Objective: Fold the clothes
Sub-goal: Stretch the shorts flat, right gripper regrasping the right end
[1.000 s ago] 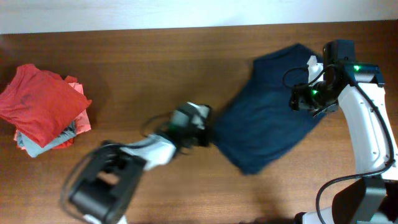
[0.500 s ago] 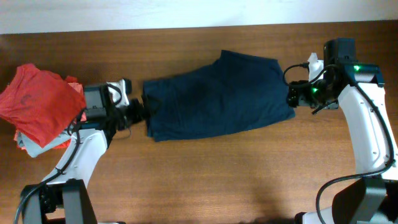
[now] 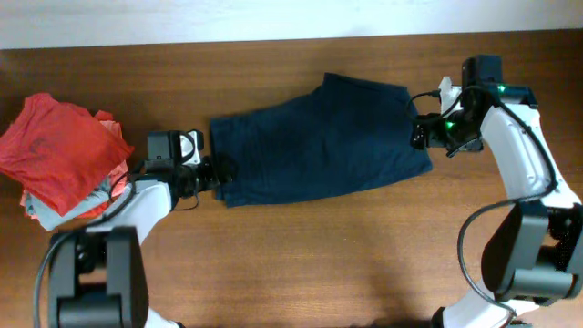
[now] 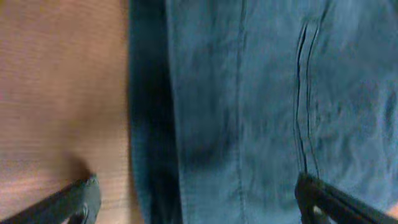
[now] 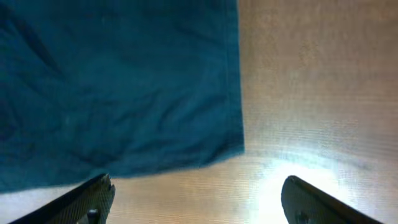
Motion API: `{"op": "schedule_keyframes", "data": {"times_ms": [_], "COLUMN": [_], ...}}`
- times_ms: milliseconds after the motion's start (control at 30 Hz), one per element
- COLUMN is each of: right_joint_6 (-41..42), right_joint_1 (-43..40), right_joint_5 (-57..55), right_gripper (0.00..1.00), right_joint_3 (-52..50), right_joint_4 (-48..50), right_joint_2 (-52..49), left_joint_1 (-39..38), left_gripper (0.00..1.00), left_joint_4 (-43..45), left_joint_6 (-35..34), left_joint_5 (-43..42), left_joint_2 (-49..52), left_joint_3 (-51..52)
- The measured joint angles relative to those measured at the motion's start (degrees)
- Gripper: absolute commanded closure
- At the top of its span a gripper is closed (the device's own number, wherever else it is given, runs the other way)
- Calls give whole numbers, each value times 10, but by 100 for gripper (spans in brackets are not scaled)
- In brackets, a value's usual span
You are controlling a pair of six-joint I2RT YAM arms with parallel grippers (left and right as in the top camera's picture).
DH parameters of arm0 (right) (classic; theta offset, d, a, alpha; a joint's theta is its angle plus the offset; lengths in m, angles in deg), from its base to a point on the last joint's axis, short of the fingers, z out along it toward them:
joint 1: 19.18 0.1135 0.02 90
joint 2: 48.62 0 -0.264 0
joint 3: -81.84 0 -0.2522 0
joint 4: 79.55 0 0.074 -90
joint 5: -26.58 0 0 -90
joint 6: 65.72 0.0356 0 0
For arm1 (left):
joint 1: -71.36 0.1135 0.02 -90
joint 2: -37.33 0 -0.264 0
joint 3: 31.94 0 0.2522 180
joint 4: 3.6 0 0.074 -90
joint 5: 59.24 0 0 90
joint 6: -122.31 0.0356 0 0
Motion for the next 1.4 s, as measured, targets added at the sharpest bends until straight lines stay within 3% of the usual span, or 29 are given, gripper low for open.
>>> {"op": "schedule_keyframes", "data": {"times_ms": [167,267,433,633,767,1100,1200,1400], "right_joint_6": [-19,-40,-66,-78,-79,-82,-84,-91], "right_joint_1": [-55,-92,-114,-113,-113,-113,-113,-107], "right_joint_5": [59,104,153,174,178,181,182,196], "right_gripper": [6,7,7,7,7,7,18,28], "right_joint_3": [0,0,0,0,0,0,0,0], "right_joint_4": [21,19,17,26,26,41,43,54], "right_joint_2": [-20,-40,-75,-102,-116,-120,-120,-149], "left_joint_1": [0,0,0,1,1,20,48,99], "left_gripper": [1,11,84,90,100,100,99,100], "left_joint_4": [91,114,126,122,122,100,81,64], "left_joint_6": [11,16,20,19,19,19,19,20], "left_joint_5": [-49,-70,-85,-88,-89,-109,-125,-139], "left_joint_2": [39,54,80,94,94,94,94,94], "left_joint_3": [-2,-6,-10,-10,-10,-10,-10,-11]}}
